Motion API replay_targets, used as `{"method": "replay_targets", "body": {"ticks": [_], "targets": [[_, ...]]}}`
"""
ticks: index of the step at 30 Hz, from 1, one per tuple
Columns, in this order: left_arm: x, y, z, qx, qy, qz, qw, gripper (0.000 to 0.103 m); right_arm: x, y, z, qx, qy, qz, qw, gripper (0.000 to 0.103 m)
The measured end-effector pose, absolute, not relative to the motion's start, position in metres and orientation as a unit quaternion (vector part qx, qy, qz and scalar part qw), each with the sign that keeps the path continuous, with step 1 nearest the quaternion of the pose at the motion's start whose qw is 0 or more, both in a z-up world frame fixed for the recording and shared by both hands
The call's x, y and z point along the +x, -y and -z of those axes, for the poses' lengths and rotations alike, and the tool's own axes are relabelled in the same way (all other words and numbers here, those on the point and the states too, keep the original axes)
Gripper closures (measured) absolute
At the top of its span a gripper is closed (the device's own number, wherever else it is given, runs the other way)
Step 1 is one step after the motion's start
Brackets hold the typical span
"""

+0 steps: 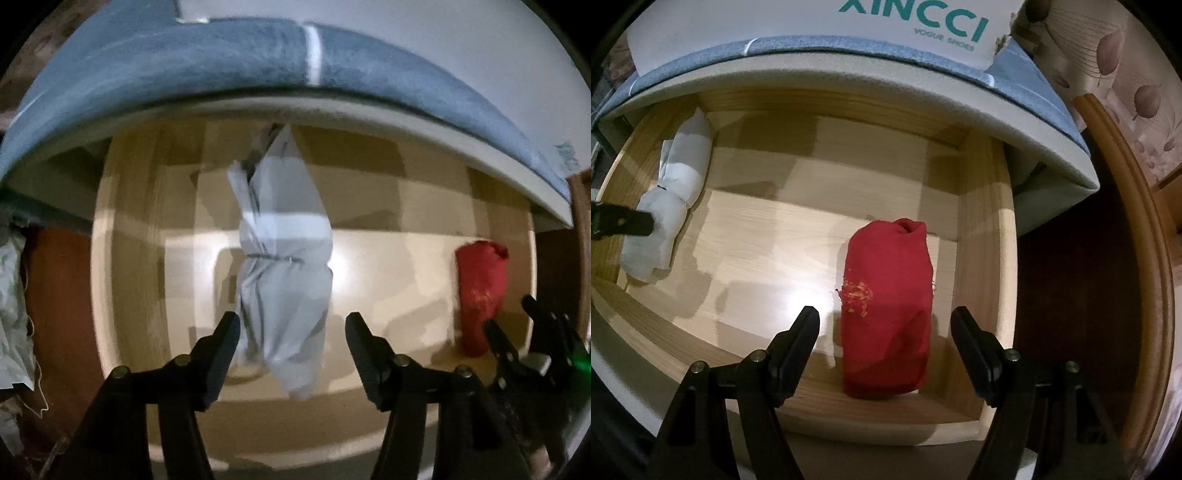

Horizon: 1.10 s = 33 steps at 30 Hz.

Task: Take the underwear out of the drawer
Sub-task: 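Grasp the white tied underwear with the left tool and lift it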

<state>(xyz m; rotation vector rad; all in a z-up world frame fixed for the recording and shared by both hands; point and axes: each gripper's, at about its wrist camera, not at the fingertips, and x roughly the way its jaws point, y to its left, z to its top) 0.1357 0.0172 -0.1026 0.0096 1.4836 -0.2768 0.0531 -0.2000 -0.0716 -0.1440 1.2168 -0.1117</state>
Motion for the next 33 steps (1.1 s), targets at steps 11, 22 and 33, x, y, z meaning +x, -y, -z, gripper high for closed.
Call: {"method": "replay_targets", "body": {"ticks": [11,22,33], "targets": [[0.154,-0.008,0.143,0.012,-0.683,0.078,0.726,0.045,0.053,0.199,0.071,-0.070,-0.571,0.051,0.816,0.033],[0.151,-0.011,0.146,0.009,-0.692,0.089,0.716,0.068,0.052,0.205,0.071,-0.040,-0.573,0.045,0.817,0.033],[0.129,-0.026,0.150,-0.010,-0.728,0.097,0.679,0.071,0.077,0.228,0.083,0.026,-0.637,-0.011,0.770,0.032]]}}
